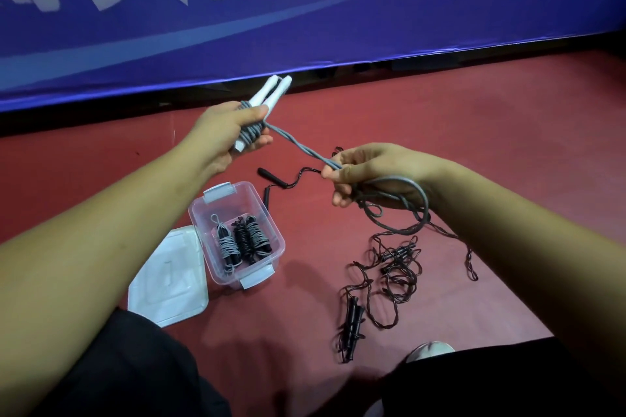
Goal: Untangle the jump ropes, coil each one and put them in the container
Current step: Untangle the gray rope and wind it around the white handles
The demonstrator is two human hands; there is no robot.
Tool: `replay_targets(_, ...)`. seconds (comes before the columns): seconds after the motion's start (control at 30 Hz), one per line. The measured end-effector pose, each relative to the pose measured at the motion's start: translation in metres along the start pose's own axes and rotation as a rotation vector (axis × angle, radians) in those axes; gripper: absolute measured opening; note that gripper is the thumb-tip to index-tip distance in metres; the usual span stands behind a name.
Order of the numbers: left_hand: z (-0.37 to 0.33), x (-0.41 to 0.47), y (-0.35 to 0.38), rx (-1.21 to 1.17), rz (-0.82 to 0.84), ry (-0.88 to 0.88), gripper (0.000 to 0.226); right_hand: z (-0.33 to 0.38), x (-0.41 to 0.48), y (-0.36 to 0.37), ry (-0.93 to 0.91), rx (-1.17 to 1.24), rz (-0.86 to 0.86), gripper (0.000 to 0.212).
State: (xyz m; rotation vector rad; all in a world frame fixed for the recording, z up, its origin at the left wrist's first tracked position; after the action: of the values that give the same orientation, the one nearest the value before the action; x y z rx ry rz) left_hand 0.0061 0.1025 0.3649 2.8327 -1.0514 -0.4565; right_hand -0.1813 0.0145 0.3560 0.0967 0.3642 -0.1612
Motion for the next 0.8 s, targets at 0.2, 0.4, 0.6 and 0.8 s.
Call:
replay_targets(0.2, 0.012, 0.018, -0.024, 0.069, -0.077, -0.012, 0.015, -0.009, -0.005, 0.006, 0.007, -0.283, 0.02, 0.016)
replay_targets(0.4, 0.015, 0.034, -0.059, 0.066, -0.203, -0.019, 0.022, -0.006, -0.019, -0.002, 0.03, -0.41, 0.0, 0.005)
replay_targets(0.6, 0.034, 0.032, -0.038, 0.164, -0.09, -0.082, 0.034, -0.02, -0.022, -0.008, 0.096, -0.471, -0.032, 0.019)
replay_targets(0.8, 0.027, 0.027, -0.02, 0.449, 0.056, 0.028, 0.039, 0.011, -0.026, -0.038, -0.073, -0.109, -0.166, 0.024)
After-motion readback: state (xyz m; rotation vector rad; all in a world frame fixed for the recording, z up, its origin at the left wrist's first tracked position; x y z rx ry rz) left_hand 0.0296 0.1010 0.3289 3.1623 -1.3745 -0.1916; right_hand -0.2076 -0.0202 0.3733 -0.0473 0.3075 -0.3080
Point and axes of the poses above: each hand's wrist, its own x-axis towards the middle knuckle, its own y-axis out of the palm, z = x × y, the point moved 9 cm from there along x, towards the middle knuckle, and after that the axes turned 2 degrees about -z, right-handed, at the moved point
